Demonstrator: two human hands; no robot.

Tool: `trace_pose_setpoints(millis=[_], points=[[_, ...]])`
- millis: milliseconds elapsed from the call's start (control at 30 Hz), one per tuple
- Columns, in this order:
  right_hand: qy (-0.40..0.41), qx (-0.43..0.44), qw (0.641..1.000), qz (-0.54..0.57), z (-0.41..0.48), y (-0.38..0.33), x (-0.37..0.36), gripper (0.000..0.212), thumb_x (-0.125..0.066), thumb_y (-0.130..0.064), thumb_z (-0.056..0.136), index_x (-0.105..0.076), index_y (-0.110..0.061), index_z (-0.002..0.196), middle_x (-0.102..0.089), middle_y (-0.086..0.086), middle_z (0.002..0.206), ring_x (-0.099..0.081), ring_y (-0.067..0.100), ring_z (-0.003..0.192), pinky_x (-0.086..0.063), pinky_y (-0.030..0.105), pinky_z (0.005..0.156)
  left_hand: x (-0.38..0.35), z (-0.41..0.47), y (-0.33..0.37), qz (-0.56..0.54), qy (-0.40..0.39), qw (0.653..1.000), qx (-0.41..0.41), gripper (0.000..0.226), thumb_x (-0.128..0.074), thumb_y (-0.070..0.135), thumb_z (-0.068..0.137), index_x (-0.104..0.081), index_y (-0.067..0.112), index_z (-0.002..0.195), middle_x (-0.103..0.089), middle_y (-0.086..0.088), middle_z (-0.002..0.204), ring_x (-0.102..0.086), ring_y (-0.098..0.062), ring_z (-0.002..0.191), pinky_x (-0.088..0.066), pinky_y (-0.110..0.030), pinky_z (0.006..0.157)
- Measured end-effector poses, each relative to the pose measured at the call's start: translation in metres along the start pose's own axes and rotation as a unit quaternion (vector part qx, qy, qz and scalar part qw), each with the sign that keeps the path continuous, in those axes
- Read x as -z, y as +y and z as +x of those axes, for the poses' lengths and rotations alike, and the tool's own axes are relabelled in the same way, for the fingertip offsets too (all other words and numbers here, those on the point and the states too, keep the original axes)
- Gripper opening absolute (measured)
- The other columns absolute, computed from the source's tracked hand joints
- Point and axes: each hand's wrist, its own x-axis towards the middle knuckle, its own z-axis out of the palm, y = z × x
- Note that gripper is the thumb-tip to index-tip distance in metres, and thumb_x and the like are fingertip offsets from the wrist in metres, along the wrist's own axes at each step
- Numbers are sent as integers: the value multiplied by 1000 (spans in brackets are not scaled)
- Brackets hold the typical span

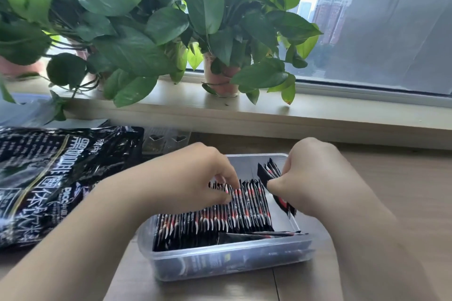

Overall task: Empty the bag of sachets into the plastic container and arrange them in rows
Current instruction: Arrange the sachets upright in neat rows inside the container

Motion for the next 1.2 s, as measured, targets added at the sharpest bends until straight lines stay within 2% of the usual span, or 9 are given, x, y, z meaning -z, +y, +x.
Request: trace_pose_setpoints(millis=[100, 367, 567, 667, 733, 867, 1000, 1100, 1200], points=[[12, -8, 999, -34, 4, 0, -8, 39, -70, -16, 71, -36, -14, 51, -40, 2, 45, -35, 17, 40, -20, 17, 34, -4, 0, -5, 25, -33, 999, 6, 28, -74, 40, 86, -71, 42, 113, -69, 22, 113, -59, 4, 106, -50, -33, 97], [-24, 13, 994, -107, 11, 4, -25, 37, -68, -13, 73, -38, -13, 52, -44, 3, 48, -39, 18, 41, -24, 18, 36, -7, 0, -14, 44, -57, 997, -1, 30, -74, 45, 82, -69, 47, 111, -65, 25, 116, -57, 2, 111, -49, -36, 98], [-83, 60, 986, -130, 12, 8, -24, 51, -82, -44, 75, -51, -10, 53, -49, 1, 51, -39, 17, 42, -25, 21, 37, -12, 0, -19, 34, -38, 998, -25, 28, -75, 45, 83, -71, 45, 110, -64, 26, 114, -56, 4, 107, -47, -29, 96], [-93, 91, 982, -140, 10, 9, -22, 47, -79, -48, 78, -64, -5, 67, -53, 3, 55, -40, 19, 45, -27, 22, 39, -16, 1, -23, 43, -17, 998, -35, 29, -75, 47, 82, -69, 47, 111, -64, 28, 112, -55, 6, 103, -41, -14, 80], [-104, 113, 978, -143, 10, 10, -22, 49, -73, -49, 84, -65, -3, 70, -50, 4, 54, -39, 21, 47, -28, 25, 41, -18, 2, -25, 47, -9, 998, -38, 30, -74, 49, 83, -69, 49, 112, -63, 29, 112, -54, 6, 102, -34, -8, 75], [-138, 125, 976, -115, 14, 14, -23, 55, -56, -49, 96, -56, -6, 60, -67, 15, 64, -45, 21, 48, -36, 29, 46, -21, 3, -25, 44, 1, 998, -49, 25, -73, 47, 84, -72, 45, 108, -63, 28, 109, -56, 5, 102, -45, -23, 91], [-177, 114, 975, -74, 18, 21, -20, 37, -58, -35, 95, -68, -6, 73, -74, 15, 75, -60, 21, 56, -53, 27, 59, -21, 1, -25, 50, 4, 998, -48, 26, -70, 54, 84, -71, 46, 108, -62, 29, 108, -55, 4, 103, -46, -28, 94], [-178, 91, 979, -47, 18, 19, -21, 14, -66, -28, 91, -73, -18, 98, -78, 3, 80, -74, 18, 77, -61, 36, 78, -20, 2, -24, 53, -1, 997, -47, 28, -67, 58, 84, -70, 45, 109, -61, 27, 108, -55, 2, 103, -46, -30, 94], [-173, 82, 980, -45, 19, 16, -24, 18, -69, -25, 90, -71, -19, 107, -77, 3, 92, -74, 22, 84, -60, 37, 82, -20, 1, -24, 57, -1, 997, -48, 28, -67, 59, 84, -70, 45, 109, -60, 27, 107, -55, 3, 102, -47, -32, 94]])
